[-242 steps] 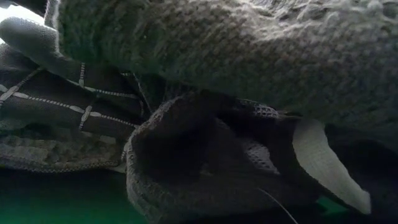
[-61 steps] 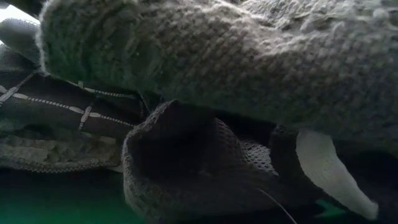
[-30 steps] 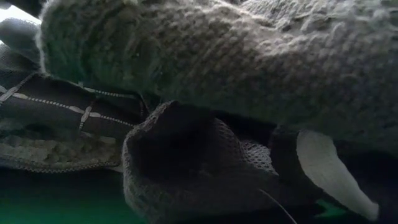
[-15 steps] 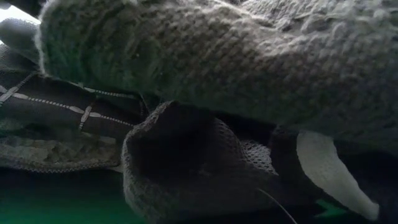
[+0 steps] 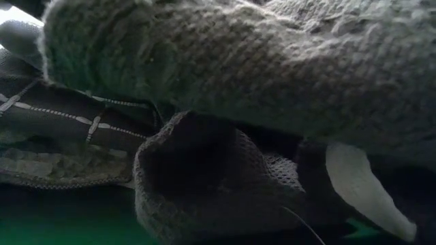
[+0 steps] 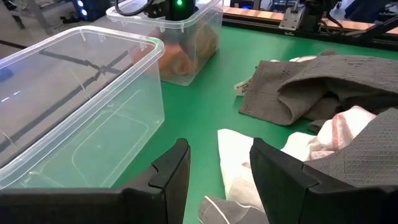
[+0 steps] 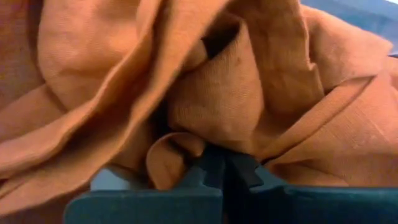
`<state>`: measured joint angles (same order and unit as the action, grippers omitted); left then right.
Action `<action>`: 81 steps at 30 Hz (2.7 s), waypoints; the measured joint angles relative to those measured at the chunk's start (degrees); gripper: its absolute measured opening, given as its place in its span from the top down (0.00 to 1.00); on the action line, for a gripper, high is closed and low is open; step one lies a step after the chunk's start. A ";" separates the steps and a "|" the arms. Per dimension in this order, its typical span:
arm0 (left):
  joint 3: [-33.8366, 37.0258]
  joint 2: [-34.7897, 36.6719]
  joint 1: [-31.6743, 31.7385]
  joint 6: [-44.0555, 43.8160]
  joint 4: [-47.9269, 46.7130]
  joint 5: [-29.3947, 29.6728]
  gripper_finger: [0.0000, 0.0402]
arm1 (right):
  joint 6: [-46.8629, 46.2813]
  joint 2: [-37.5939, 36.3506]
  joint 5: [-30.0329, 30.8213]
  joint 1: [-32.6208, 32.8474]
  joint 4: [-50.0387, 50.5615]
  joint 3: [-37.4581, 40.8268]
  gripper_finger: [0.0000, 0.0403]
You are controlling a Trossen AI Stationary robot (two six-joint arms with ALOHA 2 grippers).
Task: Sort towels by color in basket
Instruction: Put the orange microfiber towel into the right transparent bin, then put the white microfiber towel into the left transparent bin
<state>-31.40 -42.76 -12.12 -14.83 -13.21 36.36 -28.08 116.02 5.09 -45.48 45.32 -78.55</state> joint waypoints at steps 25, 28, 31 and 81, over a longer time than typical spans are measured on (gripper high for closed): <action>0.00 0.01 -0.02 -0.66 -1.42 -0.01 0.60 | 12.31 0.67 -1.82 1.84 7.63 -10.22 0.45; 0.00 0.00 -0.02 -0.66 -1.44 -0.02 0.60 | 12.28 -0.64 -1.07 2.04 9.29 -12.96 0.40; 0.00 0.01 -0.01 -0.66 -1.44 -0.01 0.60 | 12.04 -2.45 -0.83 2.06 10.91 -14.93 0.38; -27.19 -33.02 11.71 4.10 -20.15 -27.58 0.60 | 17.37 -39.40 23.56 62.08 -19.90 19.18 0.38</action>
<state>-58.59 -75.79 -0.41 -10.73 -33.36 8.77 -10.71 76.62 28.65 16.60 25.42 -59.36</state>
